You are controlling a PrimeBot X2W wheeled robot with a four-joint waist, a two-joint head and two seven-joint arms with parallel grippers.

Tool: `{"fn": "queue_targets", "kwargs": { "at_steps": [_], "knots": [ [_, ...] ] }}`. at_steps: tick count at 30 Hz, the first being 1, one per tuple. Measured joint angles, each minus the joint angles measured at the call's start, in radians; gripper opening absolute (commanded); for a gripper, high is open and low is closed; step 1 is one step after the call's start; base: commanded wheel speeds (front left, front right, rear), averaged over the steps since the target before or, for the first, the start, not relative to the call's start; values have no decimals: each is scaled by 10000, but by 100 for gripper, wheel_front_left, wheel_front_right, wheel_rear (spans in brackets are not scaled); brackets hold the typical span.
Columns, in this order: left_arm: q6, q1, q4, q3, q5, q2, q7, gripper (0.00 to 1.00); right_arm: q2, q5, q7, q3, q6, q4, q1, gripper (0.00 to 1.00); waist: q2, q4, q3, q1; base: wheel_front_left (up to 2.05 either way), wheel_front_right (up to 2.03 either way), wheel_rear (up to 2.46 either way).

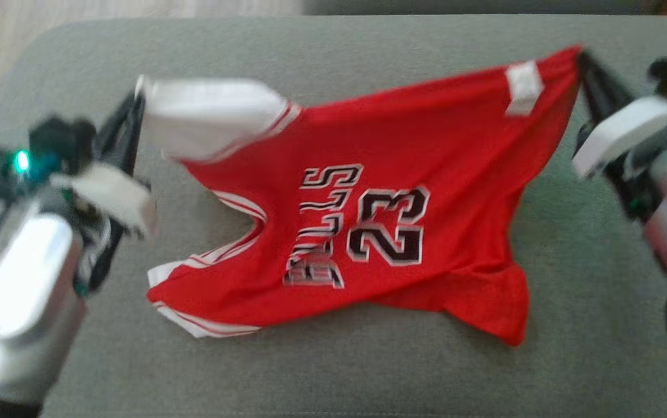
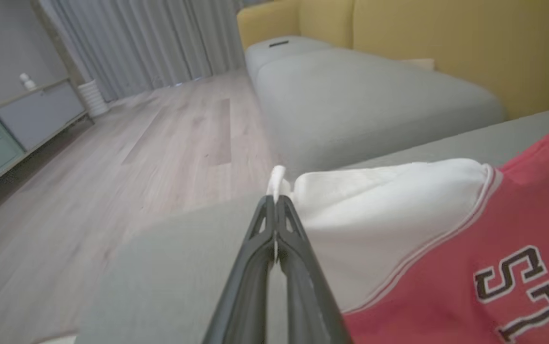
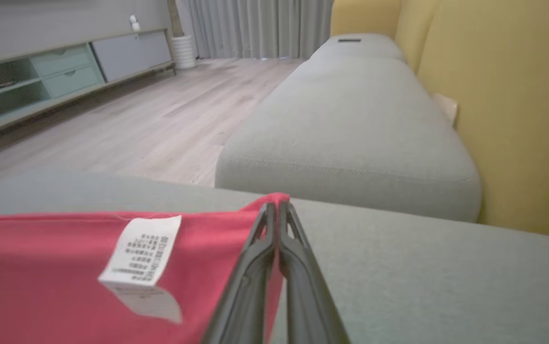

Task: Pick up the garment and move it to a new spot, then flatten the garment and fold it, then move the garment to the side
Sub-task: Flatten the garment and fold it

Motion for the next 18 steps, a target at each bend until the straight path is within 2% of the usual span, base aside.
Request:
{"fn": "queue_targets", "kwargs": {
  "at_steps": [5,9,12,18],
  "knots": [
    [-878,-2750,-107,-272,313,44,702,0,-610,84,219,-127,-2,-236,-1871,0,0,-404,332,0,0,0,0],
    [-1329,-5662,836,-385,754,-176,796,0,-679,-58,462,-151,-2,-268,-3936,0,0,-628,1064,0,0,0,0],
    [-1386,-7535,1847,-420,1344,-370,257,0,-621,-405,334,-259,0,31,-5372,0,0,-849,1665,0,0,0,0],
    [-894,-9983,3173,-305,2105,-932,-1160,0,-512,-1164,-217,-439,-2,621,-7098,0,0,-1353,2637,0,0,0,0]
  ]
}}
